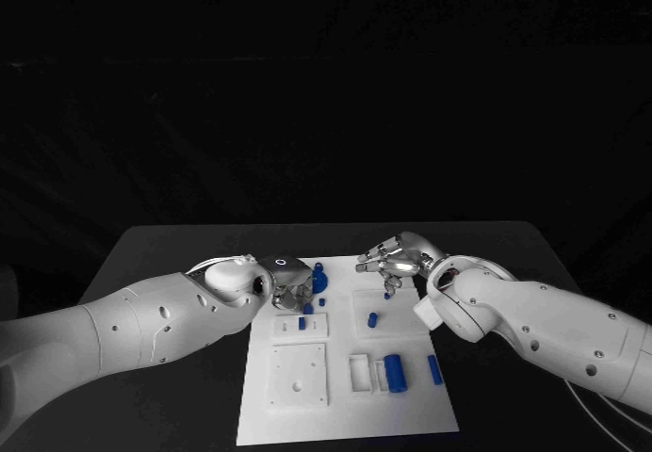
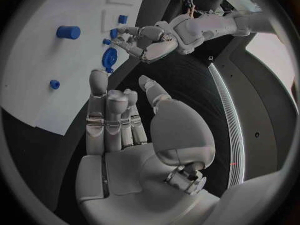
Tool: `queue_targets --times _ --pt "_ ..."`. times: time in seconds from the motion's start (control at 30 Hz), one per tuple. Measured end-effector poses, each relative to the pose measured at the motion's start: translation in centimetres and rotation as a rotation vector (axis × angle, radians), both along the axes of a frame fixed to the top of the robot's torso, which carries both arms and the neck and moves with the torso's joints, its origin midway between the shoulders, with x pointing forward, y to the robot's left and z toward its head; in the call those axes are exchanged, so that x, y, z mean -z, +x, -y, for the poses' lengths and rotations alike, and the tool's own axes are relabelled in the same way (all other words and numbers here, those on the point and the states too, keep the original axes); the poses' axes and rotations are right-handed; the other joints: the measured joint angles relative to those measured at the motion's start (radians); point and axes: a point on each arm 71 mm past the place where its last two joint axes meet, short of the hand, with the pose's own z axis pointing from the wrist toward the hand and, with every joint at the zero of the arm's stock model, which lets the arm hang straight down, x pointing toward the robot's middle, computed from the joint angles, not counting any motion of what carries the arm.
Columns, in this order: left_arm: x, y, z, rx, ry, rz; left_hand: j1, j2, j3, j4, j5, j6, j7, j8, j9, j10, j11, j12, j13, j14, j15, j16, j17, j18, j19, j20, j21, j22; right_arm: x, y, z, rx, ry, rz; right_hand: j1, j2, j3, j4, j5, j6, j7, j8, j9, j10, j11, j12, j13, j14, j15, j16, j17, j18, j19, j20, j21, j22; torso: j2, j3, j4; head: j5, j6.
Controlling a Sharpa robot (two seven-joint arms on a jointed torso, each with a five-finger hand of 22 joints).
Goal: Assemble the parts on the task board
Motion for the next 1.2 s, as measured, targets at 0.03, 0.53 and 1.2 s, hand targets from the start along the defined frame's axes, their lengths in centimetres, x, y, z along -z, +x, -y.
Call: queue_targets --times 0.03,0.53,1.2 --pt "0.01 -0.01 0.01 0.001 0.000 -0.001 0.004 0.004 0.003 -0.003 0.000 -0.004 -0.004 0.000 0.000 -0.002 0.002 0.000 0.000 -0.005 0.001 0.000 0.000 0.000 0.000 0.000 -0.003 0.000 0.00 0.00 0.00 0.000 0.000 0.000 -0.002 0.002 0.000 0.000 0.000 0.000 0.000 0.000 0.000 0.000 0.000 0.000 0.000 0.000 0.000 0.000 0.000 0.000 0.000 0.000 0.000 0.000 0.000 0.0000 0.0000 0.000 0.000" --pt "0.06 -0.11 0.06 0.009 -0.001 -0.006 0.025 -0.003 0.017 -0.030 0.000 -0.050 0.002 0.000 0.000 -0.002 0.002 0.000 0.000 -0.010 0.000 0.004 -0.003 0.000 0.000 0.000 0.004 0.000 0.00 0.00 0.03 0.000 0.000 0.000 -0.004 0.004 0.000 0.000 0.000 0.000 0.000 0.000 0.000 0.000 0.000 0.000 0.000 0.000 0.000 0.000 0.000 0.000 0.000 0.000 0.000 0.000 -0.001 -0.0004 -0.0001 -0.002 0.001" --pt "0.08 -0.86 0.03 0.046 -0.026 -0.004 0.040 -0.055 0.324 -0.197 0.074 -0.076 -0.016 -0.004 -0.001 0.002 0.023 -0.057 -0.001 -0.034 0.005 0.003 -0.007 0.017 -0.170 -0.001 0.361 0.000 0.02 0.05 0.09 0.002 -0.001 0.000 -0.004 0.004 0.000 0.006 0.004 0.000 0.000 0.000 0.000 0.000 0.000 0.000 0.000 0.000 0.000 0.000 0.000 0.000 0.000 0.000 0.000 -0.001 -0.001 -0.0010 0.0000 -0.001 0.003"
